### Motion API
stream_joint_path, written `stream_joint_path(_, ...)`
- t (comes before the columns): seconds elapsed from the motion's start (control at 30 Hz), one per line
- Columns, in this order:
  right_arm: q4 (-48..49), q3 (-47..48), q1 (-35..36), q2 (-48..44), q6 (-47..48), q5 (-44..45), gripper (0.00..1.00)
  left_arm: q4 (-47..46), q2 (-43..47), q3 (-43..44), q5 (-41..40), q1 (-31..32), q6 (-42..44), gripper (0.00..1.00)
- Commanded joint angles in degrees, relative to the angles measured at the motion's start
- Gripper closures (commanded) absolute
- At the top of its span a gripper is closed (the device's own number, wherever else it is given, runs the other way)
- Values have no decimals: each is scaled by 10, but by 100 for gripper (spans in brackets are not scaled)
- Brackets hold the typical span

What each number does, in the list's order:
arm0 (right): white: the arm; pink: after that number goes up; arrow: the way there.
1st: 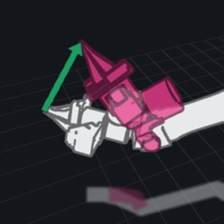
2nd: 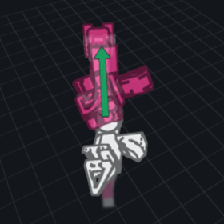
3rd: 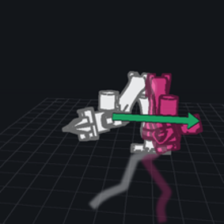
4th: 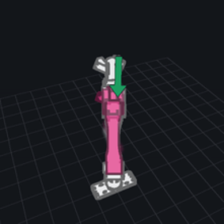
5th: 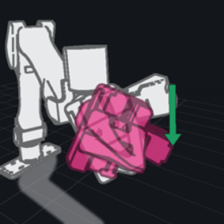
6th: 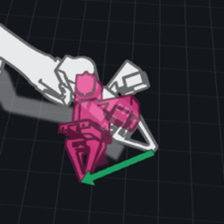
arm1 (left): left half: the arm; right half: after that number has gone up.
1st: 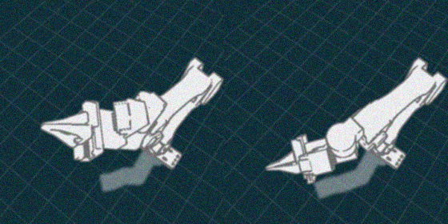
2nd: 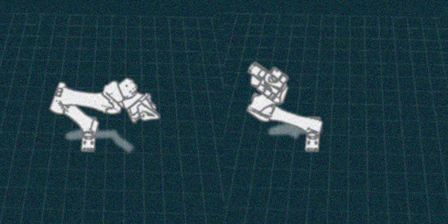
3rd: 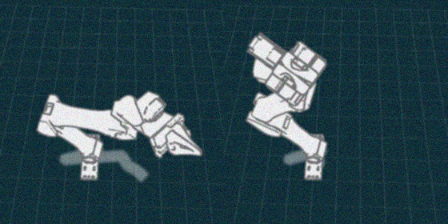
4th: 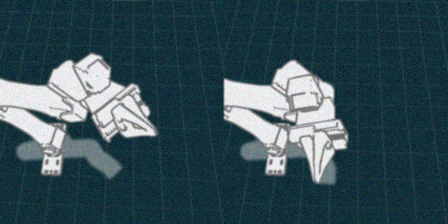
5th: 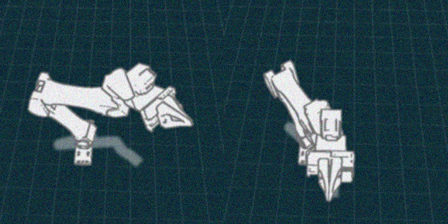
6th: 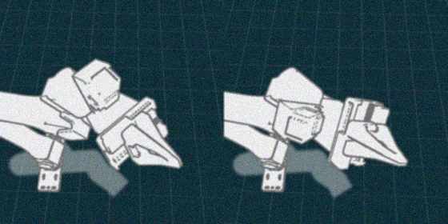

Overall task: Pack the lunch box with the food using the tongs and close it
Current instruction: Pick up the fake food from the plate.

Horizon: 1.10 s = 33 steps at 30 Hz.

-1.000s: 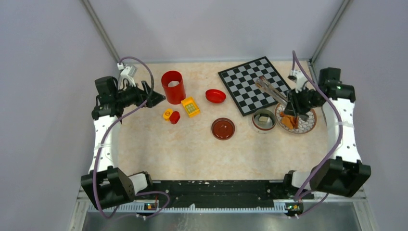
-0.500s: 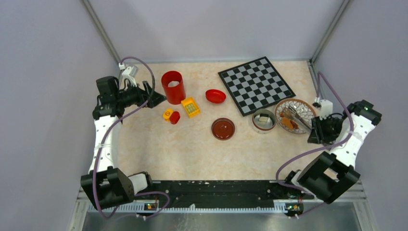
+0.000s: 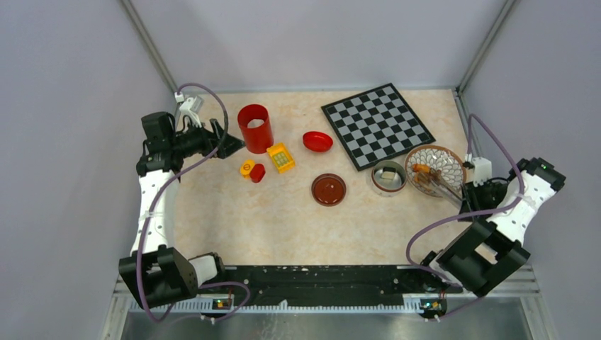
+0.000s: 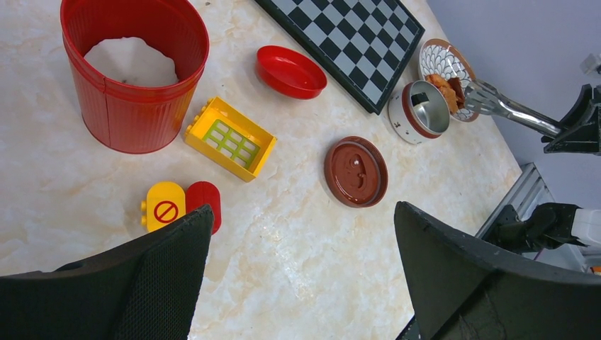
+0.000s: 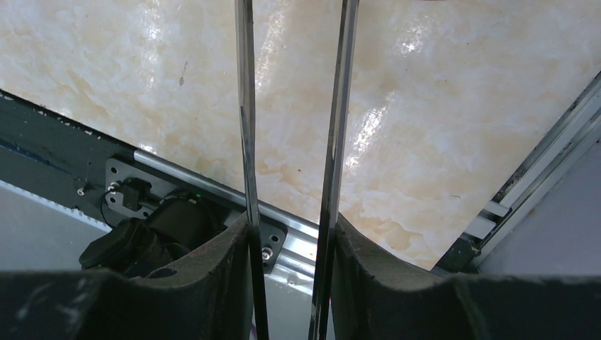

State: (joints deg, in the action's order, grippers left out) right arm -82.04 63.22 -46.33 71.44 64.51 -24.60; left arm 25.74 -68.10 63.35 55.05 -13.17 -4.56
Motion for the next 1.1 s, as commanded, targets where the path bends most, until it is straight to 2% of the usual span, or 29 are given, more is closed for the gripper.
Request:
stream_joint_path(0.0, 26, -5, -3, 5, 7, 2, 63, -25, 15, 9, 15, 2, -5, 1)
stream_joint_path(0.37, 63, -29, 3, 17, -8, 21, 63, -33, 15, 5, 17, 2, -13, 1)
stream_joint_path(0.67, 101, -57, 35, 29, -34, 32, 64, -33, 18, 2, 14, 2, -13, 1)
stream_joint_path(1.07, 94, -37, 68, 32, -47, 40, 64, -38, 14, 0, 14, 2, -19, 1)
